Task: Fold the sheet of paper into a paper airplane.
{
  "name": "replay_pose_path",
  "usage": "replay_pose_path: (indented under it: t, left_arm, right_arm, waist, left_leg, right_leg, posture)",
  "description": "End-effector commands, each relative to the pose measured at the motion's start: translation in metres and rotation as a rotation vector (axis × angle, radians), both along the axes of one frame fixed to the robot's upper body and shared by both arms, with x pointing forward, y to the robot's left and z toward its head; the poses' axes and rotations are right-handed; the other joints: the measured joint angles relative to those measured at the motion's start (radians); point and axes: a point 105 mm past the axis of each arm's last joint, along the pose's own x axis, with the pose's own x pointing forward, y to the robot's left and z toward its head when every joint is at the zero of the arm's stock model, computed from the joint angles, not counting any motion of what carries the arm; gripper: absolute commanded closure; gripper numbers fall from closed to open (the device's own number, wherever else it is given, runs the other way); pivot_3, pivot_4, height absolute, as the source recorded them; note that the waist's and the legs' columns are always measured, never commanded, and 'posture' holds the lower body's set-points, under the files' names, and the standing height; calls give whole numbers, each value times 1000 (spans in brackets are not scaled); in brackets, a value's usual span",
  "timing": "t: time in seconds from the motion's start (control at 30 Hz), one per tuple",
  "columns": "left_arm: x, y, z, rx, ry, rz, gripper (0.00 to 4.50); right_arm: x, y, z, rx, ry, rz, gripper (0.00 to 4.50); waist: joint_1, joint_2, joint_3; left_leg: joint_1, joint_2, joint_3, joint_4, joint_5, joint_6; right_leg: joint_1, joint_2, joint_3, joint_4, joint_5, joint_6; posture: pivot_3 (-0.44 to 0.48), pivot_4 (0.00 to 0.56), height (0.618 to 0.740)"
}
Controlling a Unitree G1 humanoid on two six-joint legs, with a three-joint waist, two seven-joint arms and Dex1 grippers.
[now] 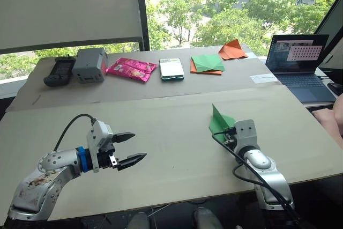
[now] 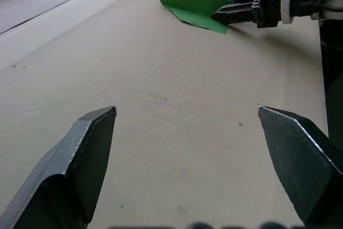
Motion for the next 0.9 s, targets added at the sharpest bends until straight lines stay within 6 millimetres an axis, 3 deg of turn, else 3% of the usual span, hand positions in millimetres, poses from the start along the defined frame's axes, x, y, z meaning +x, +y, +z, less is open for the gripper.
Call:
replay_pose_path:
  t: [0.03,0.1,0.23,0.37,0.5,0.53,0.73,0.9]
  left_arm:
    - [1,-2,9,-3,-42,-17,0]
    - [1,-1,11,-8,-47,-15,0]
    - [0,4,18,-14,-65,-4,0]
    - [-3,10,28,-38,-99,24,0]
    - [-7,25,25,-14,-126,74,0]
    - [-7,27,23,-6,-127,82,0]
    - [-9,43,11,-6,-125,171,0]
    - [-8,44,13,-57,-131,220,0]
  right_arm:
    - [4,-1,44,28,-168,24,801]
    - [3,4,67,71,-243,84,108]
    - [-10,33,113,127,-369,341,45]
    - [-39,69,135,219,-386,677,45]
    - [-63,83,116,224,-260,880,45]
    - [-64,82,113,217,-245,886,45]
    - [-53,72,47,54,-45,875,45]
    - [-44,67,41,78,-60,838,45]
  waist:
    - [0,0,0]
    - [0,1,1]
    - [-1,1,1]
    - [-1,0,1]
    - [2,-1,1]
    - [2,-1,1]
    - [3,-1,1]
    - [3,0,2]
  left_leg:
    - [0,0,0,0,0,0]
    - [0,0,0,0,0,0]
    - [-1,0,0,0,0,1]
    - [1,0,-1,-1,0,0]
    - [0,0,-1,-1,0,0]
    - [1,0,-1,-1,-1,-1]
    - [0,0,0,0,-5,-7]
    - [-4,0,2,3,-4,-7]
  right_leg:
    - [0,0,0,0,0,0]
    - [0,0,0,0,0,0]
    - [2,0,0,0,0,0]
    - [1,0,0,0,0,0]
    - [2,0,0,-1,0,0]
    - [2,0,0,-1,0,0]
    - [0,-2,-2,-9,-1,-1]
    - [1,-2,-1,-15,-1,-1]
  posture:
    - [0,150,732]
    - [0,150,732]
    - [0,150,732]
    - [0,150,732]
    - [0,150,732]
    - [0,150,732]
    - [0,150,732]
    - [0,150,732]
